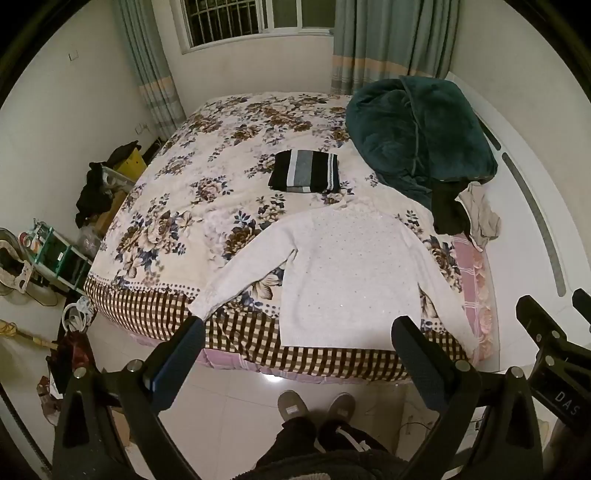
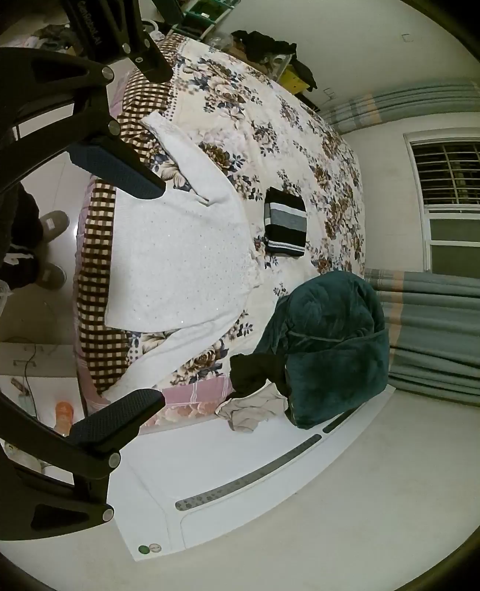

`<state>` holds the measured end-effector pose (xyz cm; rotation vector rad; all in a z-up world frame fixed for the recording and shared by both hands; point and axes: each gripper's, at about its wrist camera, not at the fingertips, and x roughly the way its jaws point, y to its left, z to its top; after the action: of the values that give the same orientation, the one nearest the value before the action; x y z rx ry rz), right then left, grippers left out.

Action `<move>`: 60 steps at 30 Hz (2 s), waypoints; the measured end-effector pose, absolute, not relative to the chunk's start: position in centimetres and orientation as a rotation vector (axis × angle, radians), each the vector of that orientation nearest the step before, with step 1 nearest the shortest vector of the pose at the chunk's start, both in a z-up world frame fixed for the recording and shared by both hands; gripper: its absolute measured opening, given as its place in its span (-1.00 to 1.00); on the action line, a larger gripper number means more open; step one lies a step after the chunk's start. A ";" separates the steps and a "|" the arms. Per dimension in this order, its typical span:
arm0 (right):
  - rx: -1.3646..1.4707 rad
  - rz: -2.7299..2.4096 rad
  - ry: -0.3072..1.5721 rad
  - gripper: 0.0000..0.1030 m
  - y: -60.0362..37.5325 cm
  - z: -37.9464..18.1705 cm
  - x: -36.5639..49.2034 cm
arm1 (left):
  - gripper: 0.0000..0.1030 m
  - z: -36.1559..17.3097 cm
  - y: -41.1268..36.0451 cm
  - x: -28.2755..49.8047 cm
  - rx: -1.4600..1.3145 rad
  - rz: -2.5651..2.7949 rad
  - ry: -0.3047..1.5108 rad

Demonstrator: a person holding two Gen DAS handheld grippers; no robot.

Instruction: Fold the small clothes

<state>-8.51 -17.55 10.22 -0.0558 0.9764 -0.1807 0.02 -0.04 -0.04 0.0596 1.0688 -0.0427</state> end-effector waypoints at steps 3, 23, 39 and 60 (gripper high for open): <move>-0.057 -0.181 0.976 1.00 -17.6 10.3 -8.5 | 1.00 0.0 -0.1 0.0 0.059 -0.042 1.068; -0.057 -0.184 0.971 1.00 -17.6 10.4 -8.7 | 1.00 0.0 0.0 0.0 0.053 -0.047 1.066; -0.057 -0.183 0.967 1.00 -17.9 10.9 -8.4 | 1.00 -0.1 0.0 0.0 0.052 -0.048 1.063; -0.061 -0.186 0.964 1.00 -18.1 11.2 -8.1 | 1.00 -0.3 -0.7 0.4 0.048 -0.052 1.058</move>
<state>-8.13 -18.13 11.16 -0.0610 0.9635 -0.1856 0.39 -0.72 -0.30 0.0485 1.0579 -0.0516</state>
